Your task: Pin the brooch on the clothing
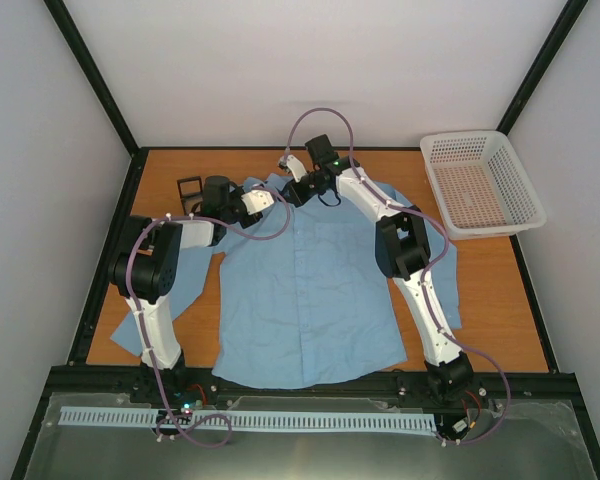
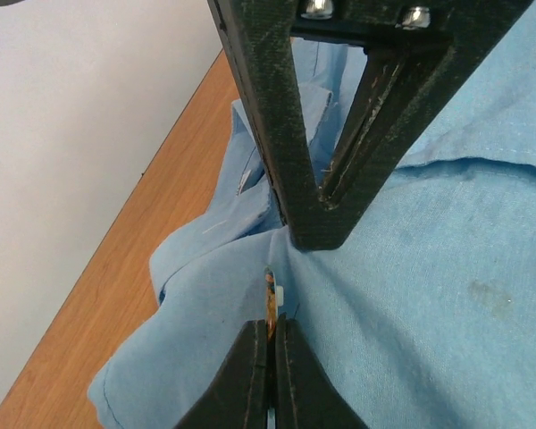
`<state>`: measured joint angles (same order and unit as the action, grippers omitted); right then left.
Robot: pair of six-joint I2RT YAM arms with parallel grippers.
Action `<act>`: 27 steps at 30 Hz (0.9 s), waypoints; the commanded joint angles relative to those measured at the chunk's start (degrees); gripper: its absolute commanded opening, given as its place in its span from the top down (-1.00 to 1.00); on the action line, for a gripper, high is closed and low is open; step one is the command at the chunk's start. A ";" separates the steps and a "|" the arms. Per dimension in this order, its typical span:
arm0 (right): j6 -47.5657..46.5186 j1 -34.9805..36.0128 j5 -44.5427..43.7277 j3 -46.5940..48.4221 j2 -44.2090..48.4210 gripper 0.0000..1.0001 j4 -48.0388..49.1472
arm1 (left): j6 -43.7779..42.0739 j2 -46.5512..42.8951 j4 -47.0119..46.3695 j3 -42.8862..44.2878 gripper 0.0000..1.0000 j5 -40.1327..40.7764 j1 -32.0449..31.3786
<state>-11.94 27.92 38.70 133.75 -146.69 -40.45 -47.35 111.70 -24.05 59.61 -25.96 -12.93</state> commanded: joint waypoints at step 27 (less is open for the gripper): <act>0.08 -0.25 1.59 -0.31 2.42 0.95 1.33 | 2.17 -1.23 0.89 1.87 0.99 -3.66 -0.43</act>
<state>-12.16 27.88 39.48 133.34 -146.69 -40.42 -46.63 112.03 -23.88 59.68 -25.17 -12.93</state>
